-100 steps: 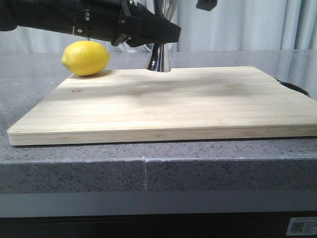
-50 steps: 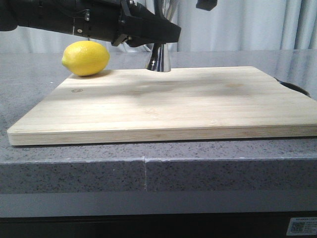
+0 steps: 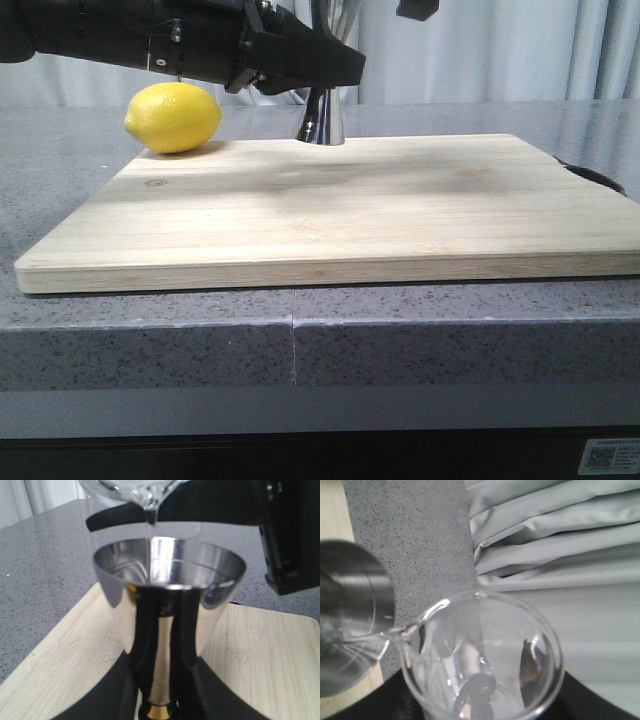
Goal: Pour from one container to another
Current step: 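Tilt the beaker with the right gripper, pouring liquid into the jigger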
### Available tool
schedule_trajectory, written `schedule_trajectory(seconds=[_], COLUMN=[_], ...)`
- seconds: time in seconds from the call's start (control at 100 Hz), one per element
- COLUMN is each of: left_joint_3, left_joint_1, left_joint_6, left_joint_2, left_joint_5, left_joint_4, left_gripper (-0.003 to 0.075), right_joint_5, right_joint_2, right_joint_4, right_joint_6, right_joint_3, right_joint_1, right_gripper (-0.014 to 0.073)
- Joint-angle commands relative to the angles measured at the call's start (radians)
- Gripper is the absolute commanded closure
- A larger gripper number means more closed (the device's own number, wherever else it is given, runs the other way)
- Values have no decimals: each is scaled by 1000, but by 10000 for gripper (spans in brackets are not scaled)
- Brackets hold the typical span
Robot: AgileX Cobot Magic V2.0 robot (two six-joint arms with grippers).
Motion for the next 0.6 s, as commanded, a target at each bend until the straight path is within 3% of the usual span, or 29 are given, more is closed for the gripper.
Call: schedule_trajectory(seconds=[0.0,0.59], left_joint_3=[-30,-30], left_joint_1=[-6,-6], left_joint_6=[0,0], left_joint_2=[-47,-47], left_joint_5=[57,57], left_joint_4=[-68,-68], left_gripper=[739,739], right_joint_5=[-27,-27], right_joint_2=[-47,-47], right_joint_4=[-39,-49], right_joint_6=[-4,-4], right_joint_3=[-40,-40], right_joint_1=[1,1], right_gripper=[378,378])
